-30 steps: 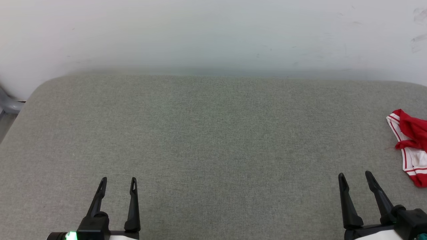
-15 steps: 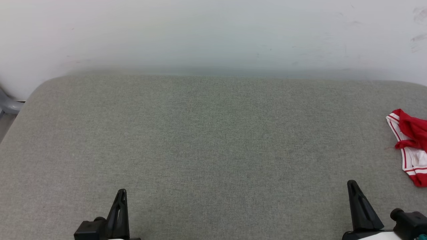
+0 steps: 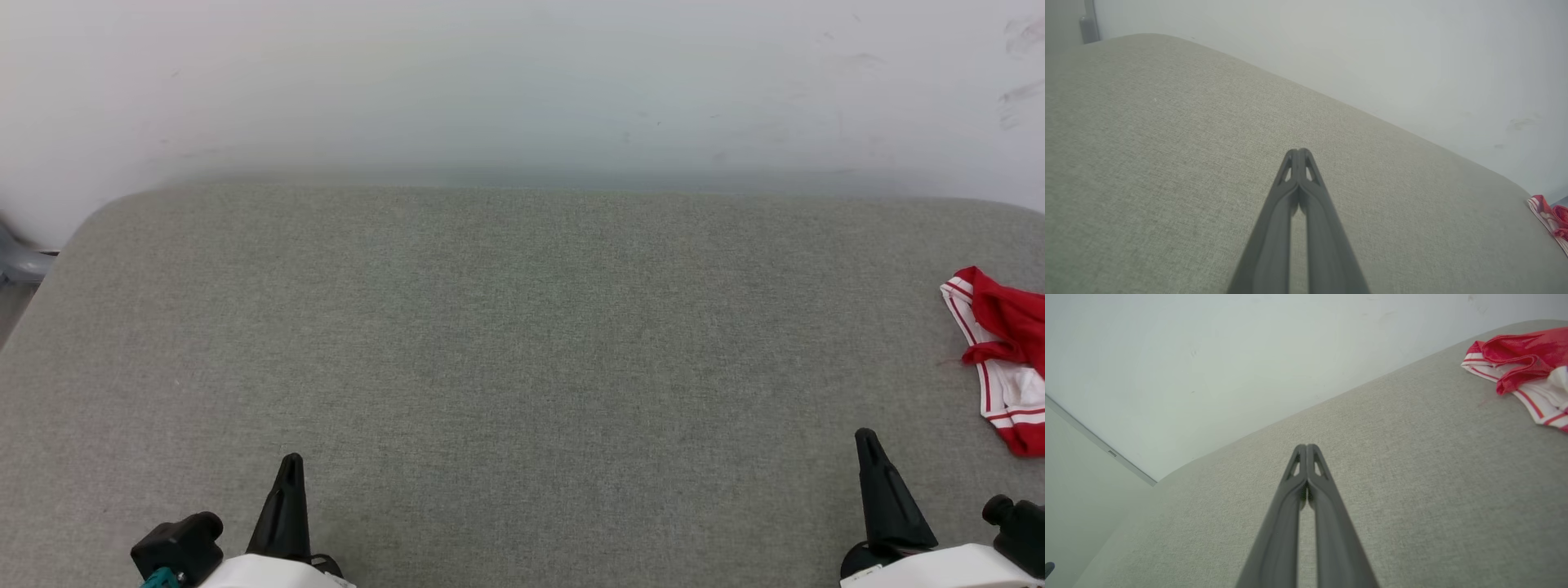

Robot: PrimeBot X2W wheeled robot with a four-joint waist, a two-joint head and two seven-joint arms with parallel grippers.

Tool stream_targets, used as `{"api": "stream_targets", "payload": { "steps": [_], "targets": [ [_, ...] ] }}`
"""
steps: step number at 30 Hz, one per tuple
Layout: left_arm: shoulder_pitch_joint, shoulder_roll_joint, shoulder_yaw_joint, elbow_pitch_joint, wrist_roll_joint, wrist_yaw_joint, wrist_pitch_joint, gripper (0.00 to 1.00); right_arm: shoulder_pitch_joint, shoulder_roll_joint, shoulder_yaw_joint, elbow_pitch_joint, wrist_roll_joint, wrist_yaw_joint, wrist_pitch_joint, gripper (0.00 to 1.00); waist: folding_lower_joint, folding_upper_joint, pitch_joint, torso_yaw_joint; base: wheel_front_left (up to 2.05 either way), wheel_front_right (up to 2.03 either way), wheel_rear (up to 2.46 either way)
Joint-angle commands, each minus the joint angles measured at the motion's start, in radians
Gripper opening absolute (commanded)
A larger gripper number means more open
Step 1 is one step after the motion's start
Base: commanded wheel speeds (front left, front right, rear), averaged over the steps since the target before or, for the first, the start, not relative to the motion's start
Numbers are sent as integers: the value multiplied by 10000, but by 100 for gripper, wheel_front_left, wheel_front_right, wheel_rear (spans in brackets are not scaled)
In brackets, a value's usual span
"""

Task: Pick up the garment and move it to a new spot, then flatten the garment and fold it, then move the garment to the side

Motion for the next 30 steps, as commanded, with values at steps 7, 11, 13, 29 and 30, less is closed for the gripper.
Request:
{"api": "stream_targets", "payload": {
  "steps": [7,11,13,29,30],
  "targets": [
    [-452,85,130,85,-1420,-220,245,0,-441,-125,-8,89,1356,-3,219,0,0,0,-16,-21,0,0,0],
    [-560,84,177,169,-2073,-305,375,0,-557,-138,-17,184,1967,-3,336,0,0,0,-25,-33,0,0,0],
    [-613,82,202,204,-2388,-343,440,0,-600,-143,-22,231,2259,-3,396,0,0,0,-30,-39,0,0,0],
    [-986,48,405,515,-4670,-642,935,0,-973,-165,-82,572,4399,-4,838,0,0,0,-66,-87,0,0,0],
    [-1005,45,416,531,-4801,-663,960,0,-989,-165,-86,592,4520,-4,866,0,0,0,-68,-90,0,0,0]
  ]
}}
